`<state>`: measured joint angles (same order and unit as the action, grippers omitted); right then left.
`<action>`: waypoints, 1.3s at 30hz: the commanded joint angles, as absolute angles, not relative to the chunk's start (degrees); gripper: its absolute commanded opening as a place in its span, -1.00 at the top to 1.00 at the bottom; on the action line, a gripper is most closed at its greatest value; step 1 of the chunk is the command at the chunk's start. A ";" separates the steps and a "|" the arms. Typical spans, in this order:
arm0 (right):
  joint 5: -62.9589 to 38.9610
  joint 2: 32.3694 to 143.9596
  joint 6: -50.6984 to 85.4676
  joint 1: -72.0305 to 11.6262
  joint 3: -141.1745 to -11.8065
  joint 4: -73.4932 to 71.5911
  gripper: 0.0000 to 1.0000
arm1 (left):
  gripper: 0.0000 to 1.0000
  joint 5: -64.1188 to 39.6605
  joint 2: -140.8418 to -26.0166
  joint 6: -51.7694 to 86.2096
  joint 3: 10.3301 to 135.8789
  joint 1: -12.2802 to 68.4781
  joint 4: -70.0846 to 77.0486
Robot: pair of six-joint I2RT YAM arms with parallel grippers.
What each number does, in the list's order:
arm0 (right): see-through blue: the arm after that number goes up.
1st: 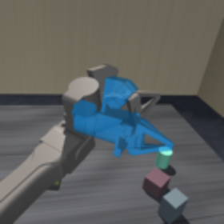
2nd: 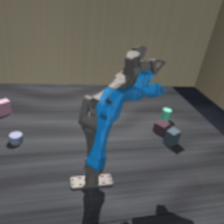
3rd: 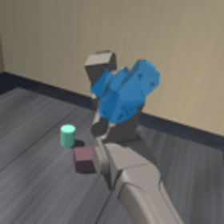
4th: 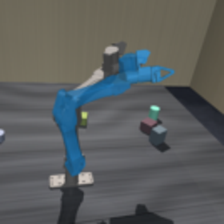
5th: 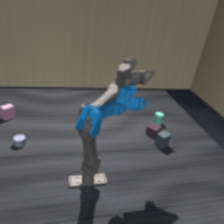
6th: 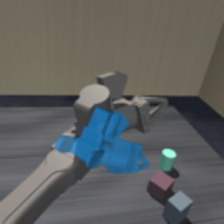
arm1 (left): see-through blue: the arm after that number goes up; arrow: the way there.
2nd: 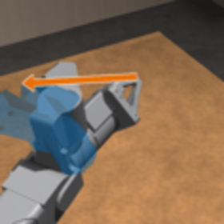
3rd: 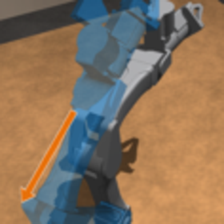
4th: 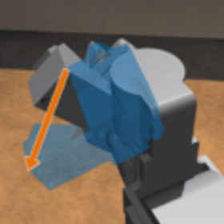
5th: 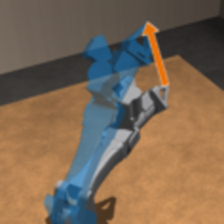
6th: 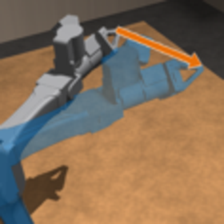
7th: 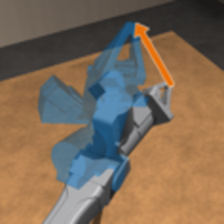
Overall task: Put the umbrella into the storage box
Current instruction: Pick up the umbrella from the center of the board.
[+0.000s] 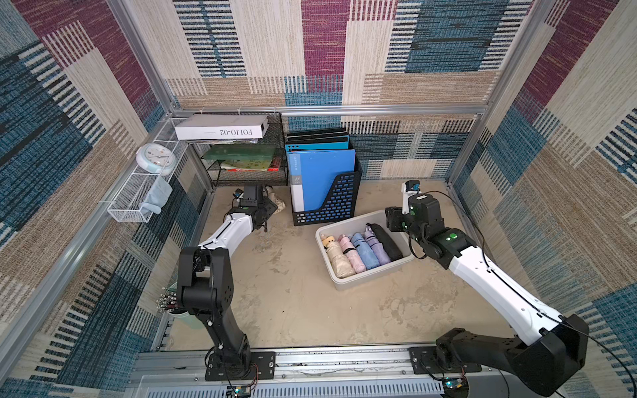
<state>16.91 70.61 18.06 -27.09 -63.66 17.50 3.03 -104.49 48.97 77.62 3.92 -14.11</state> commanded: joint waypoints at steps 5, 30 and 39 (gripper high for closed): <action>17.39 71.80 17.78 -26.13 -65.04 16.00 -0.16 | -0.51 4.47 -112.84 41.30 85.75 3.55 -12.77; 14.87 71.66 17.46 -25.05 -64.79 13.36 -0.15 | -0.39 4.94 -129.82 44.18 98.28 2.59 -14.23; 14.50 70.76 16.00 -25.05 -64.61 11.07 -0.16 | 0.02 3.16 -132.54 45.68 98.76 1.95 -18.90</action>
<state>14.72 71.20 16.78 -25.06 -64.60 13.34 2.96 -131.48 44.84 99.42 2.50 -12.16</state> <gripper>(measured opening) 0.579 0.504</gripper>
